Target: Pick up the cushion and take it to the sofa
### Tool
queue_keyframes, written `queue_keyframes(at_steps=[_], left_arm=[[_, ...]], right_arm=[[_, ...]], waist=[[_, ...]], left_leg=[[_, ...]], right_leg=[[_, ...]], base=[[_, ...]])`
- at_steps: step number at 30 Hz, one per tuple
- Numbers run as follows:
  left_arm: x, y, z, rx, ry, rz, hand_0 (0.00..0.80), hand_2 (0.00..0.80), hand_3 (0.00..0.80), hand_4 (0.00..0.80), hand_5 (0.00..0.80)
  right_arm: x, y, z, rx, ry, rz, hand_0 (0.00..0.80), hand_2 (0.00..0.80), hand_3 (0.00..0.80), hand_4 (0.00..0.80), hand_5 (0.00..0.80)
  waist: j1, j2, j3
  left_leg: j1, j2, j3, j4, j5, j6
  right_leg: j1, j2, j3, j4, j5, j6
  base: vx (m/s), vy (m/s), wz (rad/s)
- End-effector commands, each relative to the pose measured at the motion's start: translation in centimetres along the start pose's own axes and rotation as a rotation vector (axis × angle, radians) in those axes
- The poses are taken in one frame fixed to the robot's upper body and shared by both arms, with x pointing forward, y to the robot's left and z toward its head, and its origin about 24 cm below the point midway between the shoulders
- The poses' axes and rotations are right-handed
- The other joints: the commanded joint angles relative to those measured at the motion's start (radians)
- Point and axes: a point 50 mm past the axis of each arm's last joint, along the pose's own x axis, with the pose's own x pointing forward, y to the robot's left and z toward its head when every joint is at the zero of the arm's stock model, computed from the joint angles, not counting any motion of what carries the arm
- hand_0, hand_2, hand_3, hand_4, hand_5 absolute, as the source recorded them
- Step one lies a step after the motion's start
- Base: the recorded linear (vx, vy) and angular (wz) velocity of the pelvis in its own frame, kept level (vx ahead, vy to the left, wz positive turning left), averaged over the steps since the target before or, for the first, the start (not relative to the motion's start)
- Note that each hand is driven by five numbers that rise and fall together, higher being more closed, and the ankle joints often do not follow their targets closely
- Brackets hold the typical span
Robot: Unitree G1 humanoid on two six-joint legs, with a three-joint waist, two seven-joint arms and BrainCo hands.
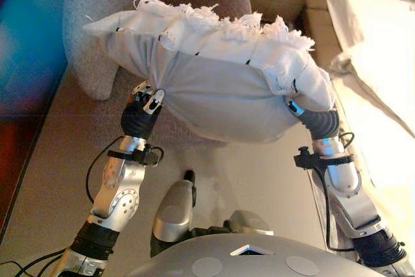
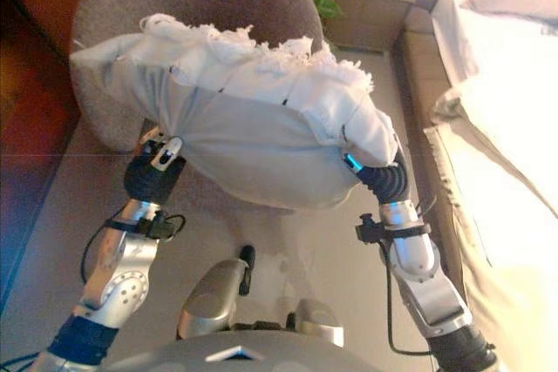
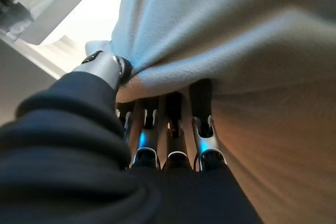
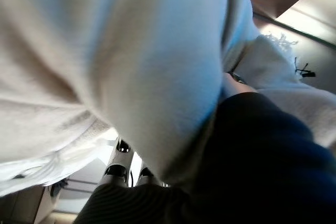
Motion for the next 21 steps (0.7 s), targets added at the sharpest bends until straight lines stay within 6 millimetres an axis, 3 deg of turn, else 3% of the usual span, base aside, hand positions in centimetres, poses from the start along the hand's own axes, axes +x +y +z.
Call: queue_keyframes(at_steps=[1,4,5,6,7,8,9,10,12,14,16,17,19,20,21], left_arm=[[1.5,-3.4,2.8,-0.005,-0.165,-0.243,0.800,0.800,0.800,0.800,0.800],[1.5,-3.3,2.9,-0.013,-0.161,-0.242,0.800,0.800,0.800,0.800,0.800],[1.8,-3.2,2.8,-0.038,-0.149,-0.252,0.800,0.800,0.800,0.800,0.800],[1.8,-3.2,2.8,-0.038,-0.149,-0.252,0.800,0.800,0.800,0.800,0.800],[1.9,-3.5,2.9,-0.047,-0.152,-0.287,0.800,0.800,0.800,0.800,0.800],[1.9,-3.5,2.9,-0.049,-0.152,-0.294,0.800,0.800,0.800,0.800,0.800],[1.7,-3.6,3.0,-0.046,-0.156,-0.307,0.800,0.800,0.800,0.800,0.800],[1.6,-3.6,2.9,-0.048,-0.156,-0.308,0.800,0.800,0.800,0.800,0.800],[1.3,-3.5,3.0,-0.050,-0.164,-0.304,0.800,0.800,0.800,0.800,0.800],[1.5,-3.6,3.1,-0.045,-0.190,-0.298,0.800,0.800,0.800,0.800,0.800],[1.8,-3.5,3.2,-0.057,-0.194,-0.301,0.800,0.800,0.800,0.800,0.800],[1.8,-3.3,3.0,-0.067,-0.182,-0.271,0.800,0.800,0.800,0.800,0.800],[1.6,-2.9,2.3,-0.115,-0.152,-0.196,0.800,0.800,0.800,0.800,0.800],[1.6,-3.2,2.3,-0.125,-0.168,-0.182,0.800,0.800,0.800,0.800,0.800],[1.5,-3.5,2.3,-0.111,-0.187,-0.188,0.800,0.800,0.800,0.800,0.800]], right_arm=[[1.7,0.3,2.4,0.014,-0.203,-0.013,0.800,0.800,0.800,0.800,0.800],[1.5,0.1,2.3,0.011,-0.201,-0.022,0.800,0.800,0.800,0.800,0.800],[1.2,-0.1,2.4,-0.003,-0.208,-0.035,0.800,0.800,0.800,0.800,0.800],[1.2,-0.1,2.4,-0.003,-0.208,-0.034,0.800,0.800,0.800,0.800,0.800],[1.0,-0.6,2.4,-0.026,-0.226,-0.048,0.800,0.800,0.800,0.800,0.800],[1.0,-0.8,2.5,-0.029,-0.227,-0.053,0.800,0.800,0.800,0.800,0.800],[0.8,-1.4,2.7,-0.028,-0.240,-0.064,0.800,0.800,0.800,0.800,0.800],[0.8,-1.6,2.7,-0.027,-0.240,-0.063,0.800,0.800,0.800,0.800,0.800],[0.6,-2.4,3.1,-0.025,-0.259,-0.057,0.800,0.800,0.800,0.800,0.800],[0.9,-2.4,3.5,-0.026,-0.282,-0.033,0.800,0.800,0.800,0.800,0.800],[1.1,-2.4,3.6,-0.043,-0.274,-0.024,0.800,0.800,0.800,0.800,0.800],[1.3,-2.4,3.4,-0.047,-0.248,-0.016,0.800,0.800,0.800,0.800,0.800],[1.6,-2.8,3.0,-0.033,-0.189,0.021,0.800,0.800,0.800,0.800,0.800],[1.6,-2.8,3.0,-0.039,-0.184,0.069,0.800,0.800,0.800,0.800,0.800],[1.6,-2.7,2.9,-0.053,-0.179,0.094,0.800,0.800,0.800,0.800,0.800]], waist=[[-0.015,0.020,-0.134],[-0.027,0.037,-0.133],[-0.068,0.051,-0.110],[-0.071,0.051,-0.109],[-0.098,0.036,-0.088],[-0.104,0.034,-0.085],[-0.113,0.020,-0.077],[-0.116,0.030,-0.074],[-0.122,0.032,-0.064],[-0.133,0.017,-0.052],[-0.145,0.007,-0.064],[-0.151,0.013,-0.075],[-0.162,0.045,-0.105],[-0.171,0.060,-0.121],[-0.173,0.060,-0.124]], left_leg=[[0.091,0.031,0.049,-0.161,-0.030,0.027],[0.119,0.035,0.033,-0.166,-0.036,0.025],[0.183,0.027,-0.006,-0.155,-0.084,0.027],[0.184,0.027,-0.009,-0.155,-0.084,0.027],[0.226,-0.003,-0.052,-0.117,-0.166,0.024],[0.233,-0.008,-0.067,-0.105,-0.188,0.024],[0.252,-0.021,-0.096,-0.086,-0.228,0.025],[0.256,-0.016,-0.103,-0.068,-0.250,0.028],[0.271,-0.013,-0.119,-0.022,-0.306,0.036],[0.289,-0.022,-0.138,0.043,-0.391,0.036],[0.301,-0.022,-0.146,0.132,-0.480,0.043],[0.335,0.009,-0.145,0.163,-0.474,0.031],[0.420,0.091,-0.131,0.180,-0.348,-0.019],[0.416,0.136,-0.102,0.229,-0.189,-0.067],[0.377,0.143,-0.086,0.279,-0.113,-0.090]], right_leg=[[-0.063,-0.007,-0.073,-0.322,0.264,0.066],[-0.118,-0.012,-0.072,-0.369,0.269,0.053],[-0.196,-0.060,-0.068,-0.470,0.292,0.032],[-0.194,-0.060,-0.070,-0.471,0.293,0.032],[-0.256,-0.133,-0.020,-0.655,0.401,0.056],[-0.258,-0.145,-0.011,-0.711,0.429,0.064],[-0.299,-0.179,0.042,-0.812,0.479,0.088],[-0.279,-0.177,0.036,-0.847,0.493,0.093],[-0.330,-0.185,0.079,-0.861,0.496,0.102],[-0.329,-0.188,0.100,-0.858,0.529,0.094],[-0.323,-0.174,0.142,-0.841,0.515,0.097],[-0.327,-0.157,0.141,-0.788,0.500,0.092],[-0.324,-0.126,0.111,-0.707,0.461,0.075],[-0.306,-0.112,0.092,-0.698,0.427,0.064],[-0.281,-0.108,0.087,-0.708,0.411,0.056]], base=[[0.344,-0.005,0.55],[0.321,-0.023,0.39],[0.485,-0.053,0.56],[0.869,-0.215,0.88],[0.570,-0.212,1.03],[0.923,-0.397,1.08],[0.525,-0.240,0.81],[0.718,-0.331,0.93],[0.641,-0.284,0.90],[0.689,-0.318,1.06],[0.722,-0.306,1.14],[0.744,-0.253,0.69],[0.623,-0.171,0.75],[0.477,-0.126,0.81],[0.434,-0.130,0.56]])
